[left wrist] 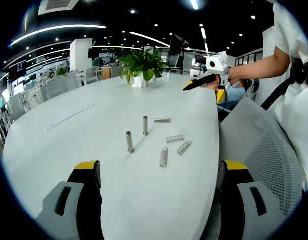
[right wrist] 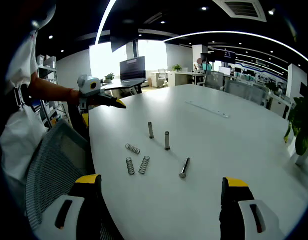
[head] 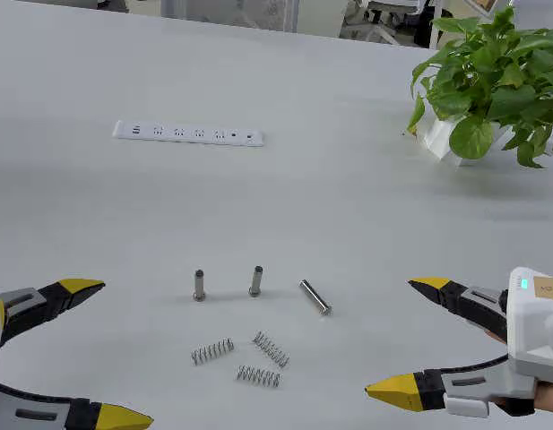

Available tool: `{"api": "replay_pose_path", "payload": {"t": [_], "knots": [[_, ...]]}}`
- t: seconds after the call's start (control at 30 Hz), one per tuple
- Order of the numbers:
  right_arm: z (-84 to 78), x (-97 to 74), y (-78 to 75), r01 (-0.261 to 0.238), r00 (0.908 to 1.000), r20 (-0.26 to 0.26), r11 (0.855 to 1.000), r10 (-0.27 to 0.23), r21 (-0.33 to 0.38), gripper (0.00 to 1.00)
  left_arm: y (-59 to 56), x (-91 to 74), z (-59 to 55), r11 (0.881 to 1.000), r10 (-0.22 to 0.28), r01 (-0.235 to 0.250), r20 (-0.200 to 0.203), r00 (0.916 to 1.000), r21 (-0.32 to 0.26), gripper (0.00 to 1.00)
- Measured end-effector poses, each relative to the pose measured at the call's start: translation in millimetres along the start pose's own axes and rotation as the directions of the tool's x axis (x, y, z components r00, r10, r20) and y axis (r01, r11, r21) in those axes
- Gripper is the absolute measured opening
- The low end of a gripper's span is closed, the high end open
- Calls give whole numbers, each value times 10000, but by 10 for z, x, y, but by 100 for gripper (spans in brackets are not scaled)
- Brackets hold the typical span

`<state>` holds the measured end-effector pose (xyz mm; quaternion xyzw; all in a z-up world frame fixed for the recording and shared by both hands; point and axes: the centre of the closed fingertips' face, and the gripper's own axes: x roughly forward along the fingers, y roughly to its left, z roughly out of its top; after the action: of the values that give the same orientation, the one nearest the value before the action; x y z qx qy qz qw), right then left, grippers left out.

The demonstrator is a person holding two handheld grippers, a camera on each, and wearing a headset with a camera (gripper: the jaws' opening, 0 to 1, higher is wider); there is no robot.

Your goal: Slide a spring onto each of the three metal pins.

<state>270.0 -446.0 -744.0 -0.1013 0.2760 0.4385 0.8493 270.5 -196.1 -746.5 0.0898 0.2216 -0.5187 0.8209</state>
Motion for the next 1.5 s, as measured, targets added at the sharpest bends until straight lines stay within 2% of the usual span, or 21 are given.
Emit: {"api": "replay_pose_path", "payload": {"t": [0.77, 1.5], "knots": [[-5, -4, -25, 7, 10000, -52, 10000, -7, 19, 99, 17, -5, 1, 10000, -72, 73, -81, 9999, 27, 99], [32, -27, -45, -49, 9998, -203, 9999, 47, -127, 99, -12, 8, 21, 9998, -183, 183, -78, 9998, 48, 99]]}}
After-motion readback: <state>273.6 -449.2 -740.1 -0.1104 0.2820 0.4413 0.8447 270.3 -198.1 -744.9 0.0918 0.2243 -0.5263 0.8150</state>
